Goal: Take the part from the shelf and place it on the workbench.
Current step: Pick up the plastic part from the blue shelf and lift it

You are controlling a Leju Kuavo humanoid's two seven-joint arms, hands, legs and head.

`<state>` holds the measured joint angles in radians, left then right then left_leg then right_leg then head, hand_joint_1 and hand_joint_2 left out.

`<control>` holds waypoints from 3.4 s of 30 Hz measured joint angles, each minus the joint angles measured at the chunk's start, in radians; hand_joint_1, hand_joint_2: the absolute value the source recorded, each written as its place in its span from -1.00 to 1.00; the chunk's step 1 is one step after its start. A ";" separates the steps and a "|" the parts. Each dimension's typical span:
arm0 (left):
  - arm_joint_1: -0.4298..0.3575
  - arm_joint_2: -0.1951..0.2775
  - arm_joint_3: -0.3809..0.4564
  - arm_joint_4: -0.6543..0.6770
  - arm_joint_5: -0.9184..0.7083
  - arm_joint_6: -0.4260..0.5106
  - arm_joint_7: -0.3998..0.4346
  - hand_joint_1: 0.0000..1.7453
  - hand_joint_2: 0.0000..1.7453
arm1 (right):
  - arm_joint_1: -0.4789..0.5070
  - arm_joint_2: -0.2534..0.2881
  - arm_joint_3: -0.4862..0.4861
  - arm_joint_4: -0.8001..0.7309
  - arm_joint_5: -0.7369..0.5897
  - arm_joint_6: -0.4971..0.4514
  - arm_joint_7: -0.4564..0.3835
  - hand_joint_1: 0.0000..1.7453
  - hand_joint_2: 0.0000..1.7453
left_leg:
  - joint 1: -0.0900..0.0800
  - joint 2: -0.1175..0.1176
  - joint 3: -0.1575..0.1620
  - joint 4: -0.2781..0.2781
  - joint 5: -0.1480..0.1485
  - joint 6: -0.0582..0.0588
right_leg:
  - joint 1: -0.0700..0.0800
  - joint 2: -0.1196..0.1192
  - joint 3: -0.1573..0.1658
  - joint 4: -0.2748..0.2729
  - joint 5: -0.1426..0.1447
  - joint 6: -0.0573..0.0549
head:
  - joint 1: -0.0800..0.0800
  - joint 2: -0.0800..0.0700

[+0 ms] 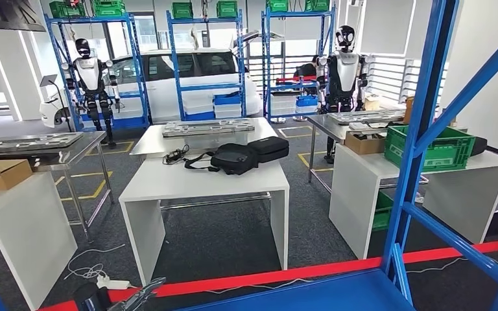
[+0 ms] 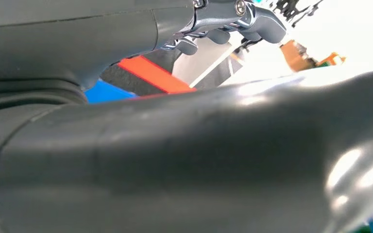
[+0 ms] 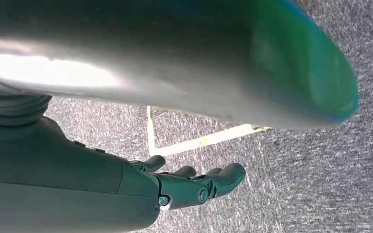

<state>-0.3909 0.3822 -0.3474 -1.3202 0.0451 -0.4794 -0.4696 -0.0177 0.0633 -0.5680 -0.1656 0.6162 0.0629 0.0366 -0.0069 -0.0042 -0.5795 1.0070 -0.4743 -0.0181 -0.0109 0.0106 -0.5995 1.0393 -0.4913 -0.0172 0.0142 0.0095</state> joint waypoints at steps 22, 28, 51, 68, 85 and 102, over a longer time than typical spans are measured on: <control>0.166 -0.006 0.106 -0.244 -0.144 0.052 0.056 -1.00 -1.00 | -0.006 0.003 -0.007 -0.001 0.023 0.008 -0.013 -1.00 -1.00 | 0.044 0.000 -0.029 0.004 0.028 -0.057 | -0.032 0.003 0.011 0.029 -0.031 0.024 | 0.002 0.000; 0.157 -0.008 0.104 -0.231 -0.245 0.098 0.064 -1.00 1.00 | -0.006 0.006 -0.017 -0.001 0.018 0.004 -0.009 -1.00 -1.00 | 0.041 0.000 -0.023 -0.012 0.033 -0.037 | -0.031 -0.001 0.011 0.027 -0.021 0.010 | -0.002 0.000; 0.106 0.044 0.051 -0.069 -0.644 0.228 0.105 -1.00 1.00 | -0.010 0.003 -0.033 -0.001 0.054 0.015 -0.014 -1.00 -1.00 | 0.039 -0.001 -0.036 0.003 0.041 -0.057 | -0.026 0.000 0.010 0.011 -0.012 0.024 | -0.001 0.000; 0.129 0.062 0.081 -0.079 -0.160 -0.210 -0.145 -1.00 1.00 | -0.012 0.003 -0.049 -0.001 0.054 0.011 -0.013 -1.00 -1.00 | 0.039 -0.001 -0.040 0.010 0.038 -0.052 | -0.027 0.000 0.011 0.009 -0.011 0.029 | -0.001 0.000; 0.172 0.031 0.088 -0.134 -0.356 -0.225 -0.095 -1.00 1.00 | -0.013 0.003 -0.074 -0.001 0.062 0.009 -0.017 -1.00 -1.00 | 0.039 -0.001 -0.041 0.011 0.038 -0.049 | -0.027 -0.001 0.012 0.008 -0.011 0.031 | 0.000 0.000; 0.163 0.038 0.045 -0.108 -0.442 -0.167 -0.062 -1.00 1.00 | -0.014 0.003 -0.090 -0.001 0.071 0.009 -0.012 -1.00 -1.00 | 0.039 -0.001 -0.041 0.012 0.038 -0.049 | -0.027 -0.001 0.012 0.008 -0.011 0.031 | 0.000 0.000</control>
<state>-0.2277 0.4199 -0.3029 -1.4282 -0.3972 -0.6460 -0.5315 -0.0316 0.0660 -0.6585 -0.1663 0.6875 0.0723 0.0242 0.0317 -0.0049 -0.6206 1.0186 -0.4367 -0.0670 -0.0376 0.0097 -0.5879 1.0473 -0.5020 0.0143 0.0137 0.0095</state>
